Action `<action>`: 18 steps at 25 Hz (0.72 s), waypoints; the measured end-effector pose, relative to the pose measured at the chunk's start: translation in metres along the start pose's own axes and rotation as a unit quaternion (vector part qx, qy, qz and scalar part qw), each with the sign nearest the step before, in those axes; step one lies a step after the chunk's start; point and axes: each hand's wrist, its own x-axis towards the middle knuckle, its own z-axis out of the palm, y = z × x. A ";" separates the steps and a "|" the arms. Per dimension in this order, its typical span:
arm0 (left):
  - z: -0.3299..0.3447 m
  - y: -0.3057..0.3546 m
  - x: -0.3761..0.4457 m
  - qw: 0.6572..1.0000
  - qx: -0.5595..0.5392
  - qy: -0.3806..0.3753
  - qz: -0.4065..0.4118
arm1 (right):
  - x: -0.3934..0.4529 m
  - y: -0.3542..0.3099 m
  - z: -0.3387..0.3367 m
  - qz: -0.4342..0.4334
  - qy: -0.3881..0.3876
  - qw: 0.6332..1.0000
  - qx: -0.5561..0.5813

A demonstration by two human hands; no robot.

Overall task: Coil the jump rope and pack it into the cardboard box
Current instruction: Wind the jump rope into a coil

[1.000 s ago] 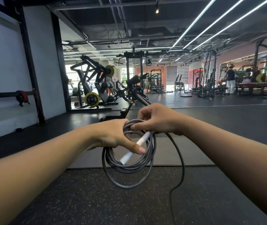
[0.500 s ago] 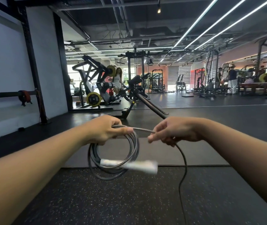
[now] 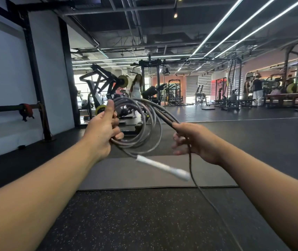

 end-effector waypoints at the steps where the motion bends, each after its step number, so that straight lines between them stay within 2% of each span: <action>1: 0.010 0.000 -0.002 0.999 -0.039 0.025 -0.003 | 0.003 0.002 0.002 0.007 -0.012 0.999 0.035; 5: 0.030 0.010 -0.007 0.987 -0.119 0.111 0.002 | -0.007 0.009 -0.009 0.043 -0.048 0.992 0.107; 10: 0.047 0.007 -0.008 0.951 -0.201 0.233 -0.031 | -0.014 0.048 0.007 0.026 -0.049 0.991 0.126; 13: 0.057 0.007 -0.007 0.945 -0.214 0.235 -0.076 | -0.018 0.073 0.018 0.039 0.057 0.995 0.076; 15: 0.059 0.012 -0.007 0.948 -0.222 0.219 -0.064 | -0.022 0.077 0.012 0.053 0.119 0.991 0.019; 18: 0.055 0.023 -0.005 0.947 -0.243 0.209 -0.031 | -0.021 0.070 0.002 0.070 0.106 0.992 -0.001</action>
